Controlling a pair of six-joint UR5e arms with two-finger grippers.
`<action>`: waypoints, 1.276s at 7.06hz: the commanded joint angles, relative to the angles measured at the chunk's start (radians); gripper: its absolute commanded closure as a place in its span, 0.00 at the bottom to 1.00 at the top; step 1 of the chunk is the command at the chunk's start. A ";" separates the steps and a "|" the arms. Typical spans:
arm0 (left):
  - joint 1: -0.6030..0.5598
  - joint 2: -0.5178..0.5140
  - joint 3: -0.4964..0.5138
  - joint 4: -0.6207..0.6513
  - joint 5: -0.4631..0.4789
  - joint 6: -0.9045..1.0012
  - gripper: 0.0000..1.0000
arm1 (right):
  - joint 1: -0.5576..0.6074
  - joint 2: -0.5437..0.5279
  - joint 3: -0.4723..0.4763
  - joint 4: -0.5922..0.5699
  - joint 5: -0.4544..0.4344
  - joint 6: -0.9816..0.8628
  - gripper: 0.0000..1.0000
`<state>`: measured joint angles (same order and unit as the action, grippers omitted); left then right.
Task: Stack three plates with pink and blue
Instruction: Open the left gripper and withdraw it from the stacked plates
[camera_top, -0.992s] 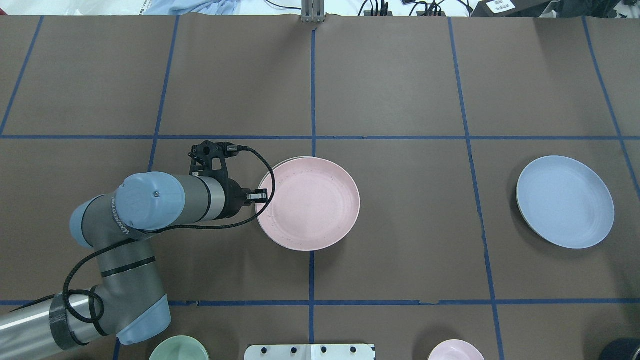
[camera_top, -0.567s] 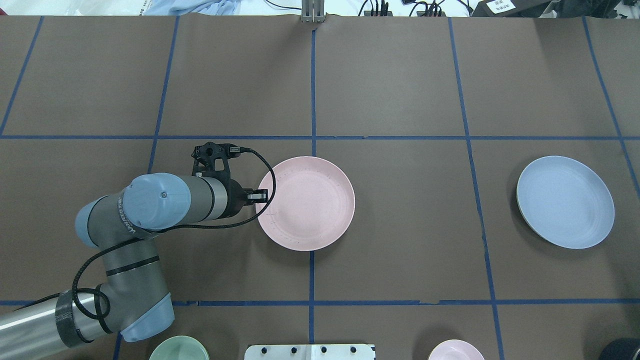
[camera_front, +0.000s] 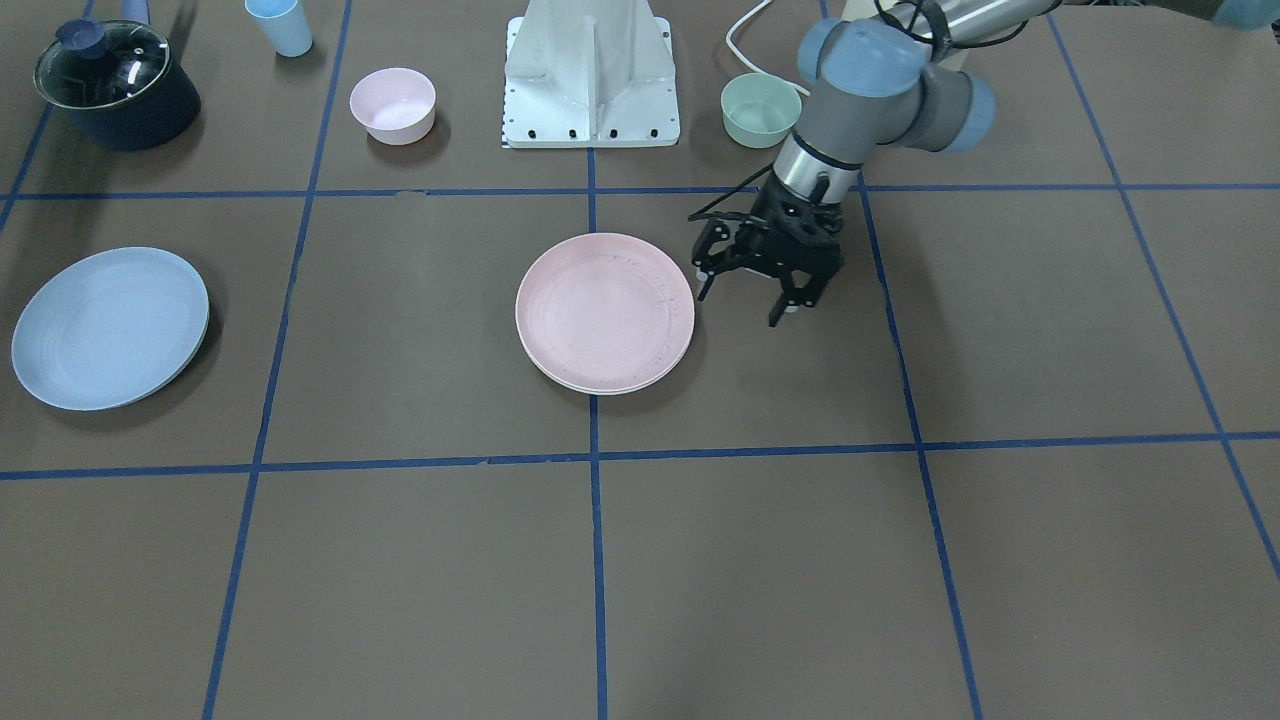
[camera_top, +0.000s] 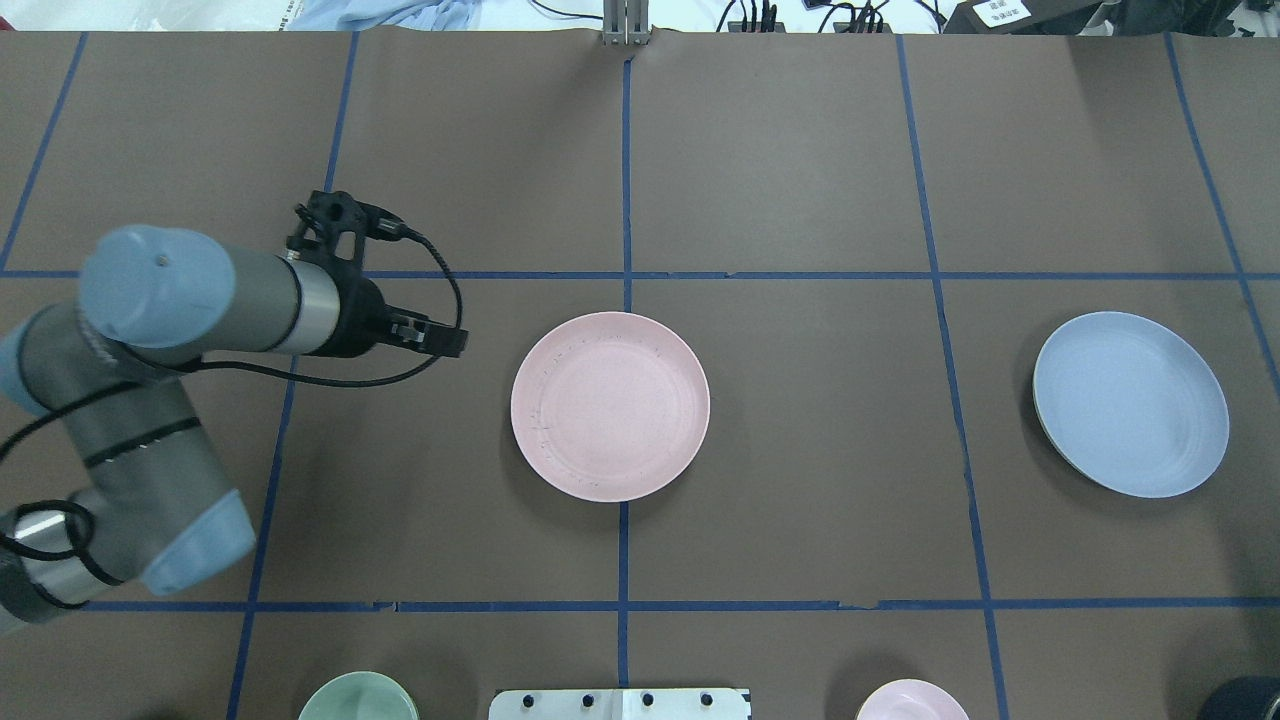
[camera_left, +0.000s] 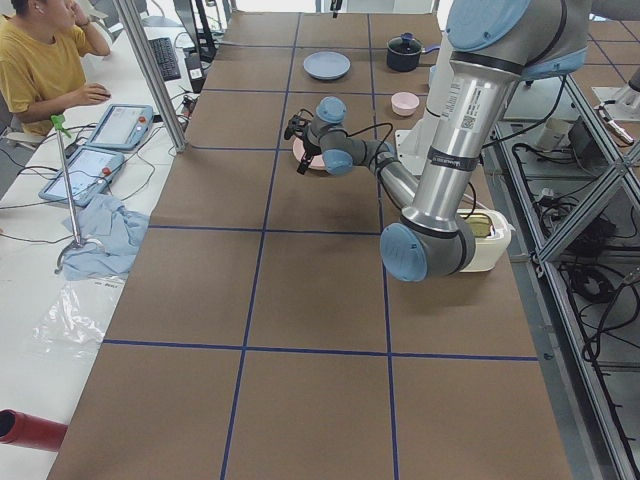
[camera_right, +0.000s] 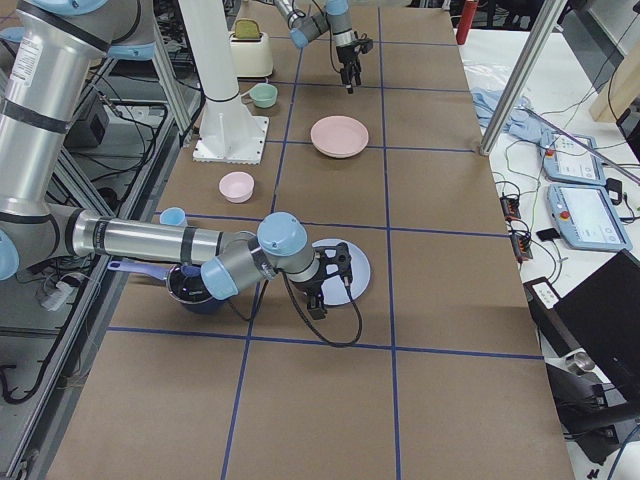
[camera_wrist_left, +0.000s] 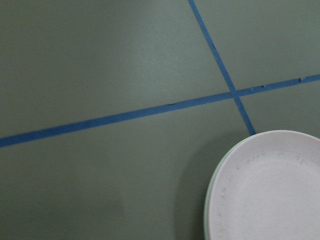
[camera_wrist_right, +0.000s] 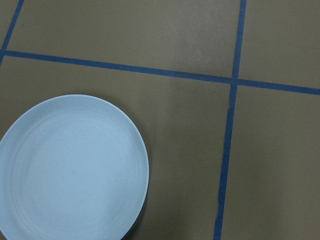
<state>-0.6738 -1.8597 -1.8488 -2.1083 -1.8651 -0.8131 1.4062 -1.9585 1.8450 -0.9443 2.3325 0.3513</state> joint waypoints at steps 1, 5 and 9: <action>-0.151 0.161 -0.068 -0.007 -0.091 0.266 0.00 | -0.118 -0.005 -0.013 0.095 -0.100 0.201 0.02; -0.237 0.198 -0.069 -0.007 -0.143 0.390 0.00 | -0.383 0.003 -0.247 0.501 -0.341 0.485 0.03; -0.237 0.198 -0.069 -0.010 -0.141 0.385 0.00 | -0.481 0.033 -0.291 0.502 -0.378 0.483 0.22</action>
<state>-0.9110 -1.6614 -1.9174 -2.1172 -2.0065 -0.4262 0.9539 -1.9426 1.5764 -0.4427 1.9682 0.8350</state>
